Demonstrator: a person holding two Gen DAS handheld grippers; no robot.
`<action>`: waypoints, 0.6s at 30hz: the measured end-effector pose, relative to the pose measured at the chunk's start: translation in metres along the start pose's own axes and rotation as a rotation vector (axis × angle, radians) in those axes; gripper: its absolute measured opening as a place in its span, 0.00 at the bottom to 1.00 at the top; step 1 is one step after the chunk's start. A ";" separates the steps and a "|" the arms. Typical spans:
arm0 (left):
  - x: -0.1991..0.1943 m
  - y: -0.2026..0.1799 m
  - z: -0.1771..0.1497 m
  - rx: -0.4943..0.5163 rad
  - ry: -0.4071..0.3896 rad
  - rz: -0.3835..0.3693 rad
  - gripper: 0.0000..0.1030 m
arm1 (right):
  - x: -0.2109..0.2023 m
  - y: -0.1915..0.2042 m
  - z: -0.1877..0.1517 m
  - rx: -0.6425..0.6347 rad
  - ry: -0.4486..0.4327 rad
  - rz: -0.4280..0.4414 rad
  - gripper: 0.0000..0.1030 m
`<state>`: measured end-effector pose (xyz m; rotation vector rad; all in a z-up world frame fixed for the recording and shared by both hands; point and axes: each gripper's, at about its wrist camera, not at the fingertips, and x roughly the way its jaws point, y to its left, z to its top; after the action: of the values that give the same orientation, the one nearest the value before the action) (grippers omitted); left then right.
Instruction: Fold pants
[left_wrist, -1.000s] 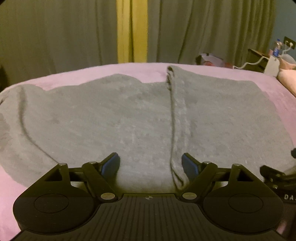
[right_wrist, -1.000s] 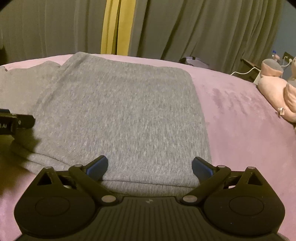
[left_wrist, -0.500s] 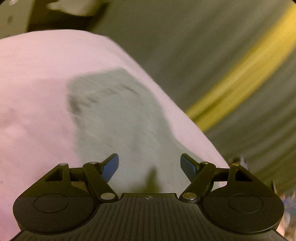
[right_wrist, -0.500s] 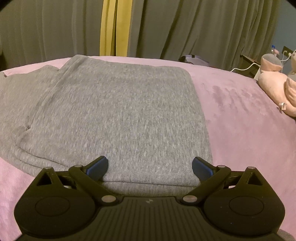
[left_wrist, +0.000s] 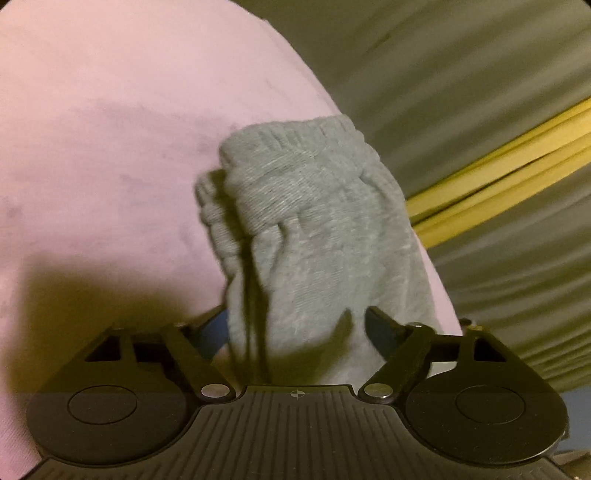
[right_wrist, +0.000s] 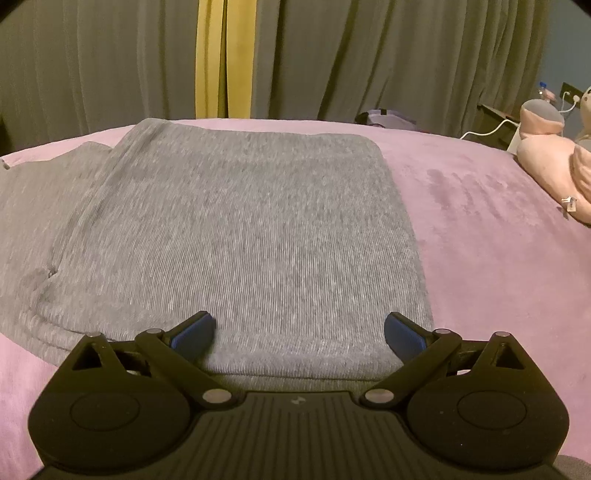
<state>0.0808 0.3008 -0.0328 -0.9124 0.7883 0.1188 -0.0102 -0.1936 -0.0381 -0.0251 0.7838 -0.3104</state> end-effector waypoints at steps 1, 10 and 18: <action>0.005 0.001 0.001 -0.012 -0.005 -0.022 0.91 | 0.000 0.000 0.000 0.001 -0.002 -0.001 0.96; 0.008 0.020 0.017 -0.221 -0.004 -0.035 0.37 | 0.003 0.002 0.000 0.005 -0.022 -0.016 0.96; -0.018 -0.007 0.006 -0.079 -0.113 -0.059 0.23 | 0.000 0.001 0.000 0.008 -0.022 -0.011 0.96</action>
<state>0.0742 0.3045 -0.0145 -0.9943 0.6547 0.1499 -0.0099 -0.1931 -0.0379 -0.0251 0.7607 -0.3232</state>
